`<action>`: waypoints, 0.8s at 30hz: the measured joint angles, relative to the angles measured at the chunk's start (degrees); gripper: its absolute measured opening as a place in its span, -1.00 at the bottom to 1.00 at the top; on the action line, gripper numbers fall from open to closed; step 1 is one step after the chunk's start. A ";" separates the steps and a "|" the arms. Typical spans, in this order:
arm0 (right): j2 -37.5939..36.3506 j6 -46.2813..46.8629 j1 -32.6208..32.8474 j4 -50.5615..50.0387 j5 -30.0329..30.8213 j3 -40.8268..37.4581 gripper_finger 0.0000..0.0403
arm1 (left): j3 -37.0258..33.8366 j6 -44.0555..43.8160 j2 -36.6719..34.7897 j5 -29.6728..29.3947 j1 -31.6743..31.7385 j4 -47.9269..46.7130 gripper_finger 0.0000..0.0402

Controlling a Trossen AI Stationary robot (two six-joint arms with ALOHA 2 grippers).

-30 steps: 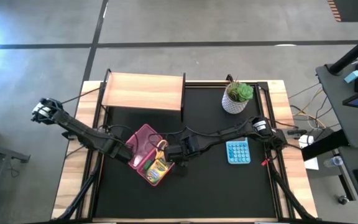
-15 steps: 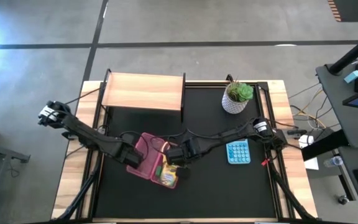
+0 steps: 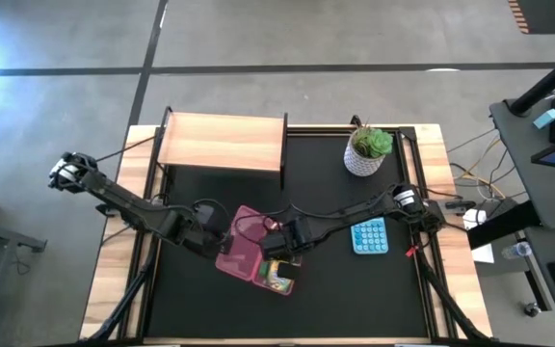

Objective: Pack school essentials
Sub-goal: Close the pencil box

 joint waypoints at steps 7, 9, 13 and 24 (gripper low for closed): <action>-0.08 0.06 0.13 -1.56 1.65 0.04 -0.42 | -0.26 5.25 0.35 -3.74 0.02 13.69 -0.45; -0.66 0.48 0.24 -3.05 3.58 0.04 -0.42 | -0.26 5.37 0.83 -4.61 0.06 15.88 -0.45; -3.59 1.18 0.43 -5.82 8.41 0.04 -0.42 | -0.33 5.82 3.10 -4.67 0.11 19.31 -0.45; -14.11 14.37 2.66 -4.61 12.19 -12.00 -0.42 | -0.35 5.56 2.65 -5.04 0.13 17.28 -0.45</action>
